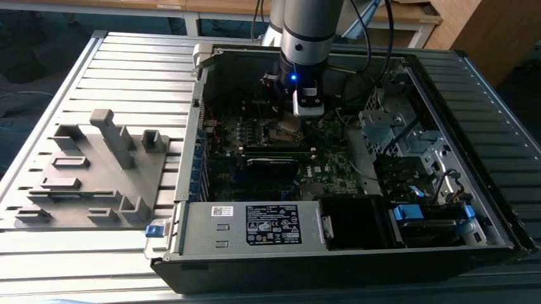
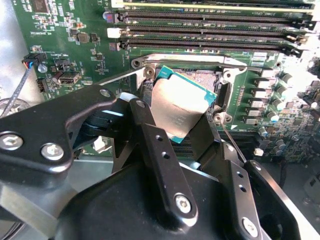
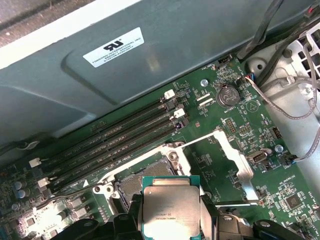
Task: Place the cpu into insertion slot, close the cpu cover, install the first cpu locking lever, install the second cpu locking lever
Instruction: 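Place the cpu into insertion slot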
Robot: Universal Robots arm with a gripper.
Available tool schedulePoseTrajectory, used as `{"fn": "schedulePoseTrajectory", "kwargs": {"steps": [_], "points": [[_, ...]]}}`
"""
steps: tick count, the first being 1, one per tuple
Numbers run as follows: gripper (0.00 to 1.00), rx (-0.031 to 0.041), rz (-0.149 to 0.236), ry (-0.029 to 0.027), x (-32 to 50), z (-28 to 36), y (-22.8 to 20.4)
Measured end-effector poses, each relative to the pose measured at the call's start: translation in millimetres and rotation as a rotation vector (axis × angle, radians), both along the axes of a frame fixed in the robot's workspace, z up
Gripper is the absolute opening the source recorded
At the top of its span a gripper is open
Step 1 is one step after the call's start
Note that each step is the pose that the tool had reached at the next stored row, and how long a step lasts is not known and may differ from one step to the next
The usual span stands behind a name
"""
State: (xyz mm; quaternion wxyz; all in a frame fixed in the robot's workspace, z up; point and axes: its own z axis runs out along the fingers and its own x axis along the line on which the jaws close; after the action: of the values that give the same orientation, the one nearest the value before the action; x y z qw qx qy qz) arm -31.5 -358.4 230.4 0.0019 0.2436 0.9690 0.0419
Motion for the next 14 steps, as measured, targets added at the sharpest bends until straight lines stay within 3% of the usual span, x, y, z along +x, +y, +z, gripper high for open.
{"fn": "schedulePoseTrajectory", "kwargs": {"steps": [5, 14], "points": [[0.54, 0.0001, -0.015, -0.0001, 0.0, -0.4, 0.0], [0.54, -0.0001, -0.180, 0.0000, 0.0, -2.8, 0.0]]}}
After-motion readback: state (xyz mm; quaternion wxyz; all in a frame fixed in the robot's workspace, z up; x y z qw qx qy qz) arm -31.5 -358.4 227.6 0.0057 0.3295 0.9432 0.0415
